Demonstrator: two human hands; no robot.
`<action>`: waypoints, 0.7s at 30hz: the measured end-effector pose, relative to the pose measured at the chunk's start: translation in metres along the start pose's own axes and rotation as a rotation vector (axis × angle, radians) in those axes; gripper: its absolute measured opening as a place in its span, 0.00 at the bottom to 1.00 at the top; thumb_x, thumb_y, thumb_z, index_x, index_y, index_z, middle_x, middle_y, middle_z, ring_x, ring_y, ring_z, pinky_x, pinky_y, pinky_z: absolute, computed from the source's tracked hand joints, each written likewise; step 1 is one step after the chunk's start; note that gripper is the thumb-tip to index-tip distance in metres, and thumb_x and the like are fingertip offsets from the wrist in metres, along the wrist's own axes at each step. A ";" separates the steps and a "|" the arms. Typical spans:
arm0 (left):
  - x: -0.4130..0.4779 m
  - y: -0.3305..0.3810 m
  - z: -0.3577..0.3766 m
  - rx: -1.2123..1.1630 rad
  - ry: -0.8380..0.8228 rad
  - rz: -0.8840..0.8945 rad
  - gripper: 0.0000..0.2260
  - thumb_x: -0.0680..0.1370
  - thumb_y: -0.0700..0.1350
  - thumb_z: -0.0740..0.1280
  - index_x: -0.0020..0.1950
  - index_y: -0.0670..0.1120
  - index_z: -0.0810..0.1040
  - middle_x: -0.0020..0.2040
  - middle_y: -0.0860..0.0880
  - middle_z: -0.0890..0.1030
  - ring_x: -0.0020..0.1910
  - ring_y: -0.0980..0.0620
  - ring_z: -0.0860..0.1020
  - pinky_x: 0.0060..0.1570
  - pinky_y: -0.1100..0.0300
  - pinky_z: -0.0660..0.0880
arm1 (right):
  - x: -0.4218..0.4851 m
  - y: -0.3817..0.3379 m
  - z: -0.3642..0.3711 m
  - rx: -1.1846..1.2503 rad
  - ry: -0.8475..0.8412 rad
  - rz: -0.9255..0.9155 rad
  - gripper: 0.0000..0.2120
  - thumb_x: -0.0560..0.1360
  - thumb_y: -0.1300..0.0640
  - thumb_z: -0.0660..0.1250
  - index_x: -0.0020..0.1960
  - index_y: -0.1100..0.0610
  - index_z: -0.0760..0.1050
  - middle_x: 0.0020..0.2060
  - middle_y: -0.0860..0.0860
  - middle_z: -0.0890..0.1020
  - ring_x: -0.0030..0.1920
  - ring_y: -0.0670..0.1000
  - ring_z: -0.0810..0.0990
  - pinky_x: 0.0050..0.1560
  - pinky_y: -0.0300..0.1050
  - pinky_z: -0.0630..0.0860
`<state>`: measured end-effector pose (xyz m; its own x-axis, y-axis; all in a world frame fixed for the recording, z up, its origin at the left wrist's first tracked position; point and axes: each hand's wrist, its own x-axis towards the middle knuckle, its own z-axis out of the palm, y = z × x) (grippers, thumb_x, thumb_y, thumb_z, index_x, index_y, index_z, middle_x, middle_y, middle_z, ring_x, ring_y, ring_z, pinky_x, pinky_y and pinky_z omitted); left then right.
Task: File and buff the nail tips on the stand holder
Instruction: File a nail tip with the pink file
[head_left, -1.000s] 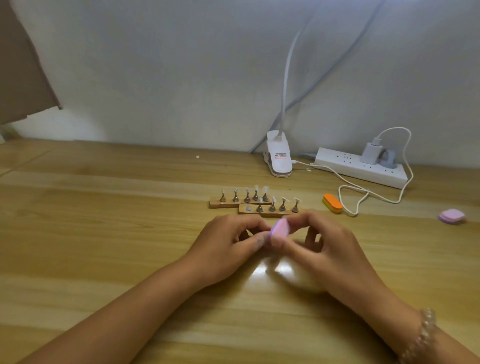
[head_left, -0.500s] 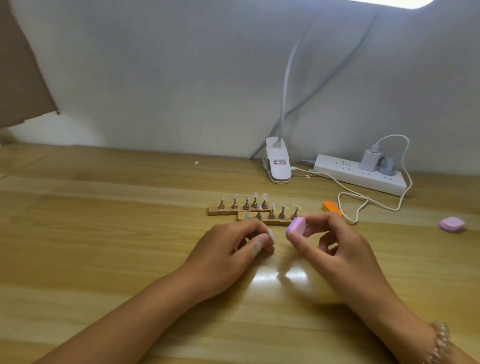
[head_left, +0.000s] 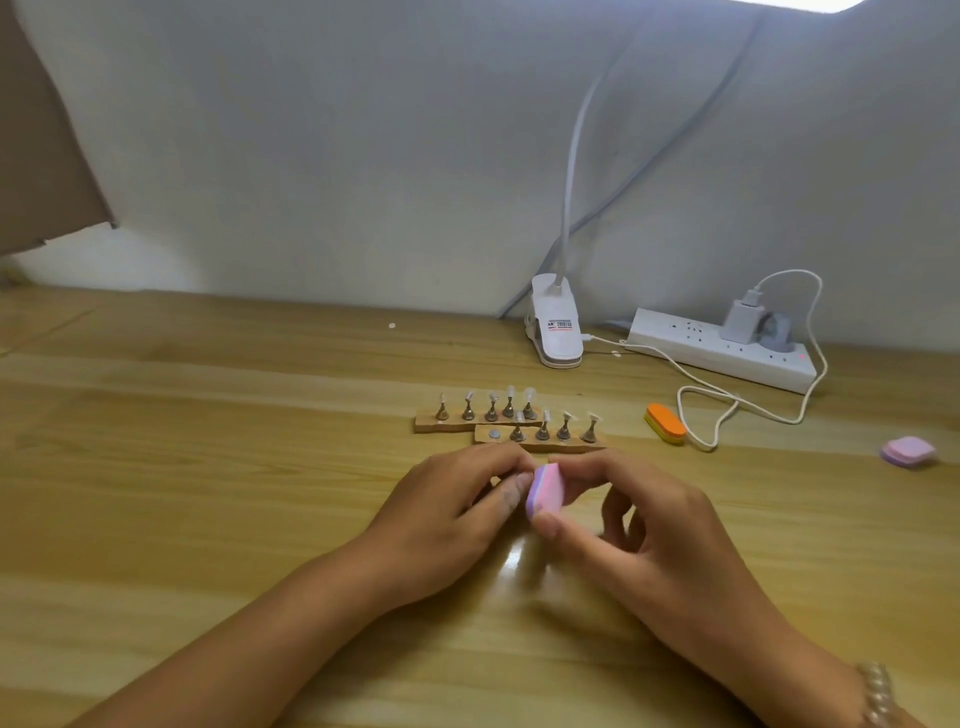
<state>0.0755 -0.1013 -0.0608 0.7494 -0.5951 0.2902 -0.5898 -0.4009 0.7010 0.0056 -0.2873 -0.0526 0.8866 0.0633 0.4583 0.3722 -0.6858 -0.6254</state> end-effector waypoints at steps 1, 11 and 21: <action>0.000 0.000 0.000 -0.004 -0.001 -0.001 0.08 0.79 0.51 0.59 0.48 0.55 0.77 0.42 0.62 0.78 0.43 0.60 0.76 0.47 0.53 0.73 | 0.000 0.000 0.000 -0.001 -0.003 0.001 0.11 0.71 0.43 0.74 0.51 0.45 0.80 0.45 0.38 0.82 0.32 0.49 0.74 0.34 0.34 0.67; -0.001 0.000 0.000 0.028 -0.016 -0.019 0.09 0.82 0.49 0.62 0.44 0.59 0.77 0.39 0.62 0.79 0.39 0.61 0.75 0.40 0.58 0.69 | -0.001 0.002 0.001 -0.061 0.053 0.044 0.16 0.69 0.37 0.69 0.52 0.45 0.77 0.45 0.38 0.81 0.32 0.49 0.74 0.35 0.45 0.73; -0.001 0.002 0.000 0.033 -0.032 -0.017 0.09 0.80 0.50 0.62 0.51 0.55 0.82 0.43 0.59 0.82 0.41 0.58 0.77 0.41 0.53 0.73 | -0.002 -0.005 0.002 -0.093 0.029 -0.051 0.16 0.70 0.39 0.69 0.53 0.45 0.75 0.45 0.38 0.79 0.32 0.49 0.75 0.32 0.44 0.74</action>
<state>0.0736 -0.1016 -0.0592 0.7496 -0.6100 0.2568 -0.5870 -0.4335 0.6838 0.0029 -0.2823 -0.0516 0.8584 0.0800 0.5068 0.3883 -0.7468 -0.5399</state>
